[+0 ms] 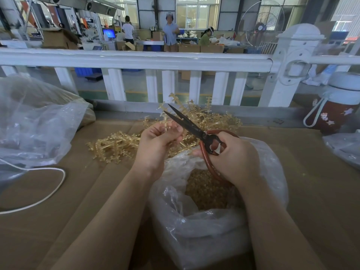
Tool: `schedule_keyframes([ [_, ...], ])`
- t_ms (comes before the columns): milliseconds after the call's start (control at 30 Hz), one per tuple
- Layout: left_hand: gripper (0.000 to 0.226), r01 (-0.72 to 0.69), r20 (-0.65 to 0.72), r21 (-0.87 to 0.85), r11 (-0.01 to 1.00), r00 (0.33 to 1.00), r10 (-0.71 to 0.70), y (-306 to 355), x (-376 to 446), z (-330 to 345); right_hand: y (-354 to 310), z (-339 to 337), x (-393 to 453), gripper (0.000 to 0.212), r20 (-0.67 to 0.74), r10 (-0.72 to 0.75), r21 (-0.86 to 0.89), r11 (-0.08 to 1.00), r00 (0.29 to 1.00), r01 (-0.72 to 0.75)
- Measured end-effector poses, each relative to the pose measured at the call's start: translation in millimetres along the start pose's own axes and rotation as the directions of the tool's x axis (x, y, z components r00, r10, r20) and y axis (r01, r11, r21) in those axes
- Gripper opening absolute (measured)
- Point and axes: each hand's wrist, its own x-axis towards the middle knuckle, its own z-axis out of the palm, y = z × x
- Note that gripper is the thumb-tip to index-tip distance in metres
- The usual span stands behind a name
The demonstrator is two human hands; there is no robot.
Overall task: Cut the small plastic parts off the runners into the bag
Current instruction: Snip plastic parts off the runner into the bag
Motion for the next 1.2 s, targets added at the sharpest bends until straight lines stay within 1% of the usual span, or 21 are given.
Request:
schedule_keyframes([
  [133, 0.01, 0.004, -0.01, 0.009, 1.0, 1.0, -0.004, -0.1, 0.3, 0.6, 1.4, 0.9, 0.1, 0.047, -0.011, -0.008, 0.048, 0.999, 1.0, 0.008],
  [267, 0.016, -0.003, 0.009, 0.015, 1.0, 1.0, 0.003, 1.4, -0.3, 1.2, 4.0, 3.1, 0.7, 0.054, 0.019, -0.023, 0.067, 0.998, 1.0, 0.022],
  [367, 0.021, -0.005, 0.025, 0.015, 1.0, 1.0, 0.005, 2.4, -0.9, 2.1, 3.7, 2.8, 1.2, 0.053, 0.014, -0.032, 0.071, 0.997, 0.999, 0.031],
  [533, 0.01, 0.018, 0.011, 0.018, 1.0, 1.0, -0.018, 4.4, -2.3, 4.2, 4.5, 2.5, 0.2, 0.057, 0.047, -0.013, 0.093, 0.996, 0.999, 0.009],
  [600, 0.007, 0.046, 0.006, 0.019, 0.999, 0.999, -0.046, 4.3, -2.5, 4.6, 3.1, 1.6, -0.4, 0.061, 0.064, 0.027, 0.147, 0.988, 0.998, -0.036],
  [633, 0.006, 0.069, 0.007, 0.032, 0.997, 0.998, -0.07, 4.0, -2.8, 5.3, 2.1, 0.8, -0.6, 0.061, 0.071, 0.061, 0.201, 0.977, 0.996, -0.074],
  [667, 0.004, 0.094, 0.014, 0.053, 0.994, 0.995, -0.095, 3.1, -3.2, 5.9, 1.0, 0.1, -0.2, 0.057, 0.086, 0.102, 0.264, 0.957, 0.991, -0.121],
  [733, 0.004, 0.134, 0.041, 0.092, 0.987, 0.99, -0.138, 0.5, -4.7, 8.4, -0.6, -1.0, 1.9, 0.039, 0.143, 0.171, 0.376, 0.902, 0.975, -0.213],
  [800, 0.009, 0.158, 0.057, 0.117, 0.981, 0.985, -0.165, -1.6, -6.8, 11.3, -2.6, -2.1, 4.3, 0.019, 0.191, 0.193, 0.447, 0.856, 0.962, -0.261],
  [833, 0.01, 0.164, 0.061, 0.135, 0.977, 0.983, -0.173, -2.4, -7.7, 12.6, -3.2, -2.9, 5.4, 0.015, 0.21, 0.201, 0.479, 0.832, 0.957, -0.28],
  [900, 0.01, 0.17, 0.068, 0.173, 0.97, 0.981, -0.184, -4.0, -8.1, 14.4, -5.4, -5.1, 6.8, 0.013, 0.251, 0.219, 0.544, 0.774, 0.943, -0.325],
  [967, 0.01, 0.179, 0.065, 0.18, 0.967, 0.979, -0.194, -4.9, -8.1, 15.2, -7.3, -6.2, 7.8, 0.013, 0.272, 0.232, 0.577, 0.738, 0.934, -0.351],
  [1067, 0.011, 0.178, 0.062, 0.172, 0.969, 0.98, -0.191, -5.6, -8.4, 15.8, -8.7, -7.0, 8.9, 0.014, 0.279, 0.244, 0.589, 0.72, 0.929, -0.366],
  [1200, 0.021, 0.158, 0.023, 0.104, 0.982, 0.987, -0.161, -4.1, -7.9, 15.7, -9.7, -8.7, 8.1, 0.016, 0.285, 0.227, 0.599, 0.716, 0.931, -0.357],
])
